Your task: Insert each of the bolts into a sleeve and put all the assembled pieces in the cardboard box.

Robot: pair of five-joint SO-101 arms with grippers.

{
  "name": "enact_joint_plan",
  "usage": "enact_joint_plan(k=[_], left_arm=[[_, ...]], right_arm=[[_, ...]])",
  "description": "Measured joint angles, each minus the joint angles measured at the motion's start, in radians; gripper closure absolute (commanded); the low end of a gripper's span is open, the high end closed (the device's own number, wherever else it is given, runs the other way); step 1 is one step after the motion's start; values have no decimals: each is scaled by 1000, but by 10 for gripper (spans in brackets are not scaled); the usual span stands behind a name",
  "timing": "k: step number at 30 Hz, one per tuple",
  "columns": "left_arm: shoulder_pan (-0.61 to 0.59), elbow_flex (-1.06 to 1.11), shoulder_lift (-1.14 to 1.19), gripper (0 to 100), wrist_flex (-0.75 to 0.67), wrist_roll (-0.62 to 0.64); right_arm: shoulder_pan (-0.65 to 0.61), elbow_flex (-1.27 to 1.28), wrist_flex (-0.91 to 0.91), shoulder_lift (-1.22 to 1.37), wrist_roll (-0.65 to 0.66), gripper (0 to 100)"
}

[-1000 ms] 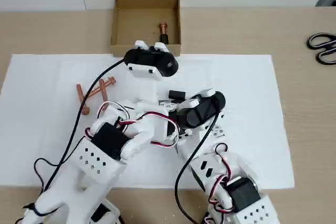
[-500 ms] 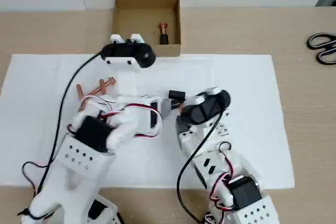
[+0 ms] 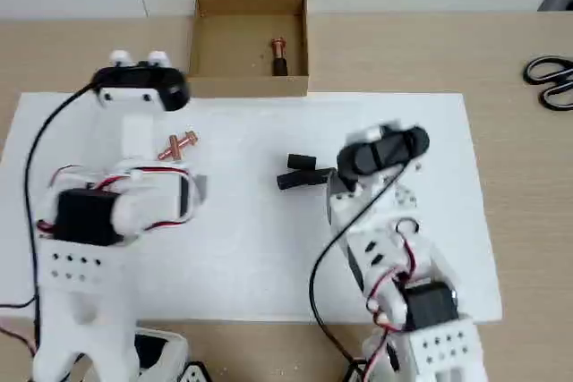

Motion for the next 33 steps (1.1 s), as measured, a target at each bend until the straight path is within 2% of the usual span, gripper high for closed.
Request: enact_joint_plan(k=[4, 6, 18, 25, 33], left_arm=[[-63, 0, 0, 837, 28, -215], [-84, 0, 0, 837, 28, -255], [-186, 14, 0, 837, 41, -276], [-190, 71, 0, 838, 41, -278], [-190, 101, 0, 839, 41, -278]], right_arm=[[8, -238, -37, 293, 0, 995], [5, -367, -95, 459, 0, 995], [-8, -1066, -529, 1410, 0, 995], [-75, -1355, -637, 1784, 0, 995], [-81, -1594, -669, 2076, 0, 995]])
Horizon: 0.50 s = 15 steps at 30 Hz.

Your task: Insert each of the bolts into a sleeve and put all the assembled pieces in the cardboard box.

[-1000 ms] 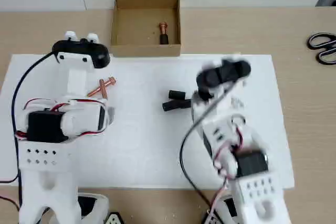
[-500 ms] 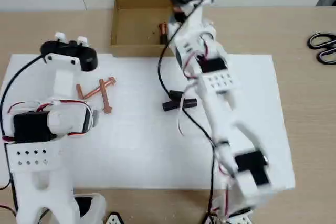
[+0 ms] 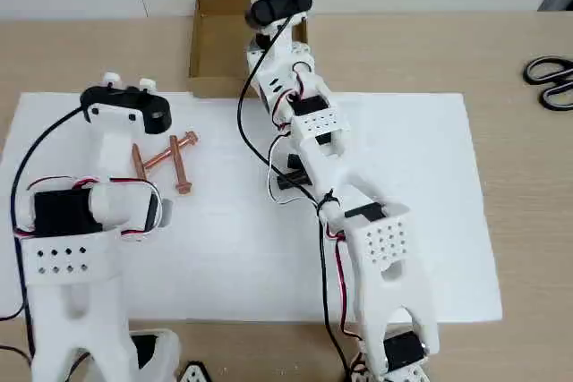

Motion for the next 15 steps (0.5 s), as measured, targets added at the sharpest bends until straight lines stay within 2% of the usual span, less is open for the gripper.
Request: enact_joint_plan(k=[12, 15], left_arm=[[0, 0, 0, 839, 5, -2], [0, 0, 0, 839, 5, -2]], right_arm=[[0, -57, -2, 103, 0, 992], [0, -58, -2, 109, 0, 929]])
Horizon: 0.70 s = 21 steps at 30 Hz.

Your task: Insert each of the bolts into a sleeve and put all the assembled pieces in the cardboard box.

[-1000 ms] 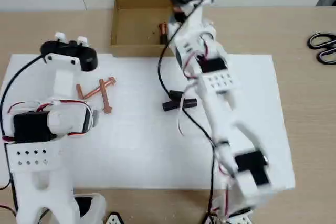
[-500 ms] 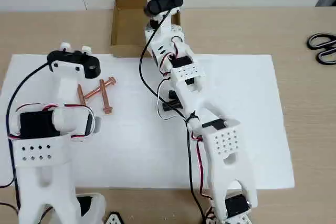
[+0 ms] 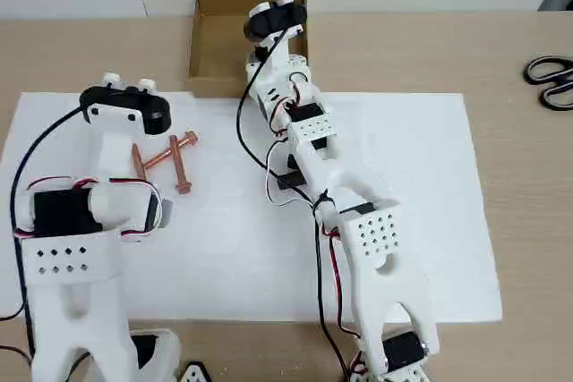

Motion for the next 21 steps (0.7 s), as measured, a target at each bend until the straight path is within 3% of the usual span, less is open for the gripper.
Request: enact_joint_plan(k=[6, 21], left_arm=[[0, 0, 0, 839, 0, 0], [0, 0, 0, 839, 8, 0]], right_arm=[[0, 0, 0, 5, 0, 768], [11, -12, 20, -18, 0, 764]])
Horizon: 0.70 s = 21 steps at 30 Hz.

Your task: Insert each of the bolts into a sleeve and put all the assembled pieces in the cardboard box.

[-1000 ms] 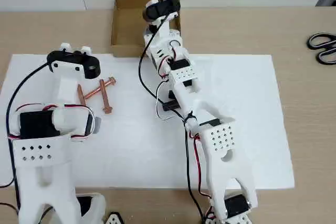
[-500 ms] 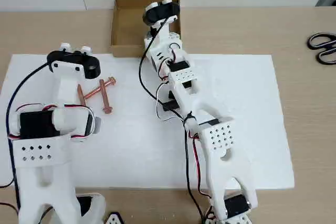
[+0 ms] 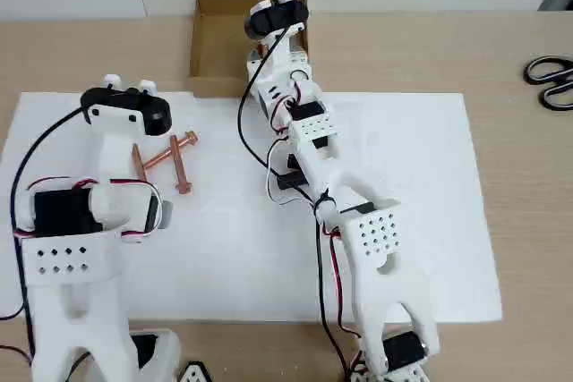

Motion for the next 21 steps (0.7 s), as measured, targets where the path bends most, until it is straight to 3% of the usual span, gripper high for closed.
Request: enact_joint_plan(k=[15, 21], left_arm=[[0, 0, 0, 839, 2, 2], [0, -20, 0, 839, 2, 61]], right_arm=[[98, 0, 649, -517, 0, 764], [92, 0, 919, -710, 0, 764]])
